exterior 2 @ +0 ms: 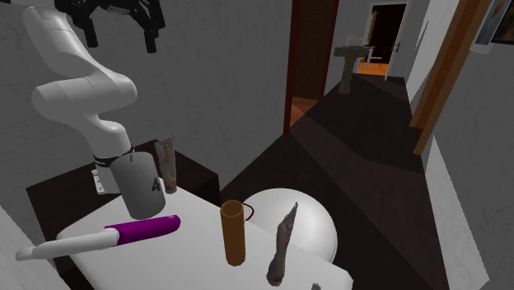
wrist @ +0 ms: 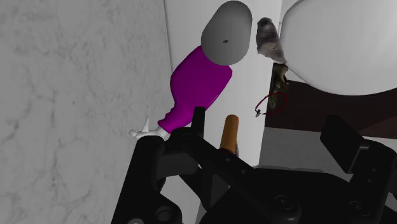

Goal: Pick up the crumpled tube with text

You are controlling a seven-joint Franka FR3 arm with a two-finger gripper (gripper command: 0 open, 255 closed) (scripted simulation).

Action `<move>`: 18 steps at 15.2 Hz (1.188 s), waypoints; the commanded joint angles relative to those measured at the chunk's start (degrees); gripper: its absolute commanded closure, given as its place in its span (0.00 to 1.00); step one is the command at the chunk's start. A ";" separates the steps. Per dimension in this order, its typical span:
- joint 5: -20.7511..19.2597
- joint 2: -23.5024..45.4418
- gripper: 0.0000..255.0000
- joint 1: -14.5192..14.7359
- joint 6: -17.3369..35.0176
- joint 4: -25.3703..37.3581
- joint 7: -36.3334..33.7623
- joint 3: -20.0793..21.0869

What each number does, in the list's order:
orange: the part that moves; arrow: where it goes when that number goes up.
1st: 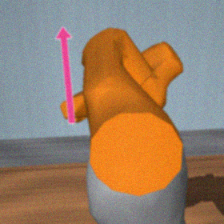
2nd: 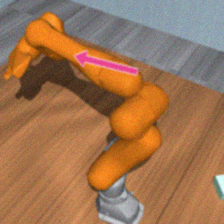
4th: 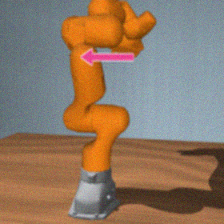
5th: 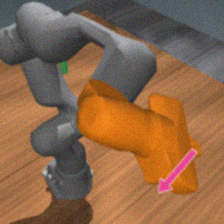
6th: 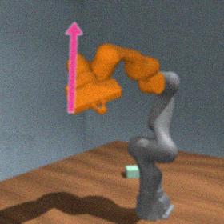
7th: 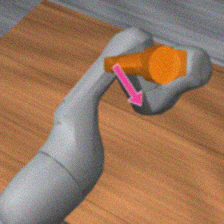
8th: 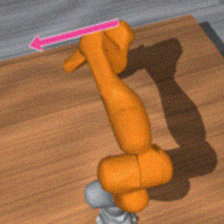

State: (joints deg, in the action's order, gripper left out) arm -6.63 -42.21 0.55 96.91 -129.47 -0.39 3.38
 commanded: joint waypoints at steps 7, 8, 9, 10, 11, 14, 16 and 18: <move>0.72 11.13 0.00 -0.01 9.15 2.76 1.19 -1.68; 0.91 13.09 0.00 0.00 10.50 3.49 1.44 -1.93; 1.12 15.07 0.00 0.02 11.79 4.31 1.70 -2.16; 1.34 17.08 0.00 0.05 13.03 5.20 1.97 -2.40; 1.58 19.10 0.00 0.08 14.21 6.16 2.25 -2.62; 2.45 25.27 0.00 0.18 17.35 9.53 3.19 -3.22; 3.15 29.45 0.00 0.25 19.12 12.16 3.89 -3.56; 3.92 33.68 0.00 0.30 20.62 15.11 4.63 -3.85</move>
State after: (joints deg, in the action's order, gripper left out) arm -3.11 -10.35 0.85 116.33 -115.14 3.79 -0.27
